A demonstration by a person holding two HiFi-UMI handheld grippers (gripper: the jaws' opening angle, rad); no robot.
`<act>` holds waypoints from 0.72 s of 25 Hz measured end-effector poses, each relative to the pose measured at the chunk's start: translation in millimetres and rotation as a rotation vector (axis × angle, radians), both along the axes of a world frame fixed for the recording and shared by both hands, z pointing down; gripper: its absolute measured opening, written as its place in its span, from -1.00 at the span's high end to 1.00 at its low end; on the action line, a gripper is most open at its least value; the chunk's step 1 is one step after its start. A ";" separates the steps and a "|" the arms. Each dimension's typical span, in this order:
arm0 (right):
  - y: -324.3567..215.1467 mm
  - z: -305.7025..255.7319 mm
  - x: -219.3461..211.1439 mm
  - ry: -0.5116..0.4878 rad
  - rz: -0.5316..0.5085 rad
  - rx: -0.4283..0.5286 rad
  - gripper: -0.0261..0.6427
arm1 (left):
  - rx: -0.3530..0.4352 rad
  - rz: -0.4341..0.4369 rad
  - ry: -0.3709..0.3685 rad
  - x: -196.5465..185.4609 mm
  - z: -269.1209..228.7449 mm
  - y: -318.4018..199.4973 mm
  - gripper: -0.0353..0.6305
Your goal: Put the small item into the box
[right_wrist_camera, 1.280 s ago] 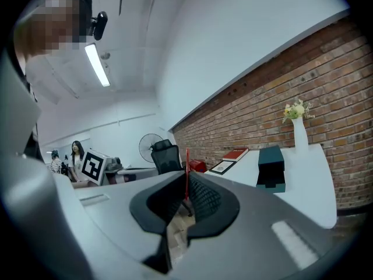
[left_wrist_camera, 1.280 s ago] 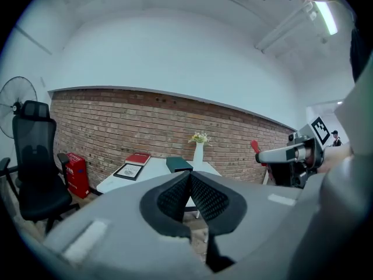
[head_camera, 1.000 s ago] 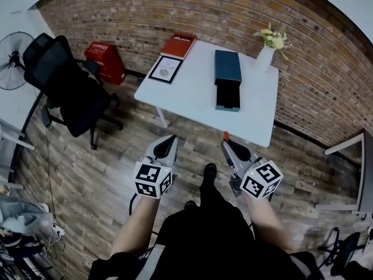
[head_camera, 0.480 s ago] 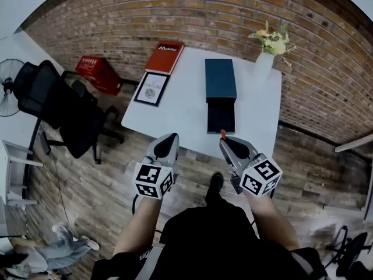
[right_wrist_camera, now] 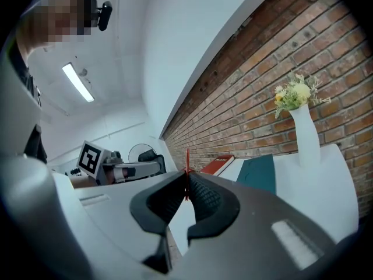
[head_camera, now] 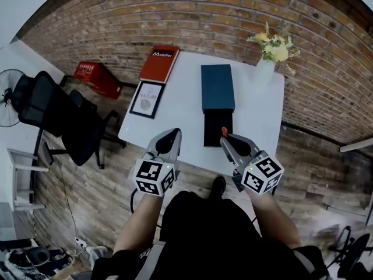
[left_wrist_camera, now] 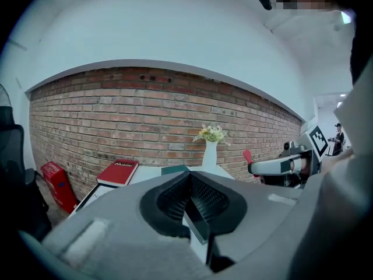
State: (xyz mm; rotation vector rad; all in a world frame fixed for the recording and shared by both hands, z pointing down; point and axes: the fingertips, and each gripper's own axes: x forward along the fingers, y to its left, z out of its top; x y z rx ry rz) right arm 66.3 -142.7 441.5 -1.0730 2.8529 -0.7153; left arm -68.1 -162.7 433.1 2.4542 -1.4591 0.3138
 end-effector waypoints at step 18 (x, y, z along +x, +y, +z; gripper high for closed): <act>-90.4 -3.1 -78.2 0.114 0.203 -0.010 0.87 | 0.039 0.219 0.096 -63.8 8.9 -110.2 0.87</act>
